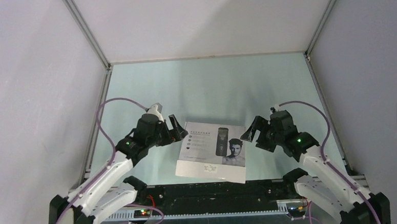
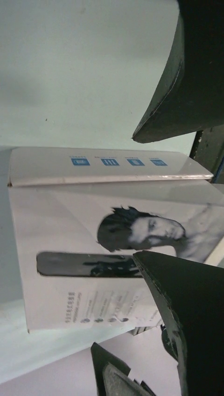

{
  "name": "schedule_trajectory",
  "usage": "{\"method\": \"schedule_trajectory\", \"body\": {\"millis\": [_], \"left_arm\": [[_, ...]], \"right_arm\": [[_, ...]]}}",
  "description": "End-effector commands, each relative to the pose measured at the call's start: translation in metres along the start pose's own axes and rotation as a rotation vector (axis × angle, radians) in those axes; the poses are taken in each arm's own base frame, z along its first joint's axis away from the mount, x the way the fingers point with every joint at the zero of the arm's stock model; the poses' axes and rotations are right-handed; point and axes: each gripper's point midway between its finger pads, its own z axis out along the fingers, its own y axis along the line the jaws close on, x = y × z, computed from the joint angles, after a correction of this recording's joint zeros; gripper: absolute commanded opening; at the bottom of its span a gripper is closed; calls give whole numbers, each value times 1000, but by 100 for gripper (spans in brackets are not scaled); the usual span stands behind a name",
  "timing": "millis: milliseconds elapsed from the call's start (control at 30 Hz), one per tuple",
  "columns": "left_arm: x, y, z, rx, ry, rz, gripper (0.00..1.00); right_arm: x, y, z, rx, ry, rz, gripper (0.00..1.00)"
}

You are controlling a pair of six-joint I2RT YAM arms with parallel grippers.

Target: Sort the hair-cutting tools

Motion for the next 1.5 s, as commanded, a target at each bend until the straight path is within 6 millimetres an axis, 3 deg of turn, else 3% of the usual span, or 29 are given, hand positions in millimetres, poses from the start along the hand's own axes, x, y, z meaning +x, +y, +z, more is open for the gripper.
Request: {"method": "schedule_trajectory", "body": {"millis": [0, 133, 233, 400, 533, 633, 667, 700, 733, 767, 867, 900, 933, 967, 1000, 1133, 1233, 1433, 1467], "left_arm": [[-10, -14, 23, 78, -20, -70, 97], [-7, -11, 45, 78, 23, -111, 97], [0, -9, 62, 69, 78, -135, 97], [-1, -28, 83, 127, 145, -176, 96], [-13, -41, 104, 139, 171, -206, 95], [-33, -53, 121, 156, 163, -223, 95], [-40, -54, 124, 157, 158, -229, 95], [-49, -57, 132, 160, 151, -231, 94], [-58, -55, 136, 157, 141, -239, 94], [-68, -58, 144, 164, 134, -241, 94], [-93, -50, 164, 151, 110, -265, 93], [-109, -53, 166, 160, 83, -260, 92], [-112, -48, 174, 150, 84, -263, 92], [-128, -48, 176, 154, 54, -256, 92], [-135, -45, 180, 150, 39, -245, 92], [-155, -18, 179, 104, -9, -247, 92], [-158, -8, 163, 80, -41, -230, 92], [-122, 7, 133, 44, -29, -224, 91], [-109, 17, 129, 16, -10, -223, 91]], "right_arm": [[-20, 22, 19, -144, -45, 53, 90], [-34, 20, 40, -160, -56, 61, 90], [-33, 18, 58, -157, -18, 68, 90], [-41, 29, 83, -206, 6, 84, 88], [-60, 43, 101, -229, 4, 69, 87], [-88, 65, 113, -265, -17, 36, 85], [-90, 63, 123, -251, 0, 40, 85], [-106, 75, 125, -270, -23, 21, 85], [-107, 71, 137, -255, -4, 25, 84], [-125, 82, 138, -278, -33, 5, 83], [-147, 81, 165, -274, -25, -3, 82], [-167, 89, 166, -294, -56, -17, 81], [-176, 91, 174, -303, -50, -18, 80], [-181, 83, 183, -290, -42, -4, 80], [-191, 88, 183, -307, -52, -8, 80], [-209, 74, 181, -302, -67, 6, 79], [-200, 68, 167, -277, -19, -23, 80], [-168, 56, 132, -235, 17, -70, 80], [-166, 57, 123, -230, 8, -90, 80]]}}
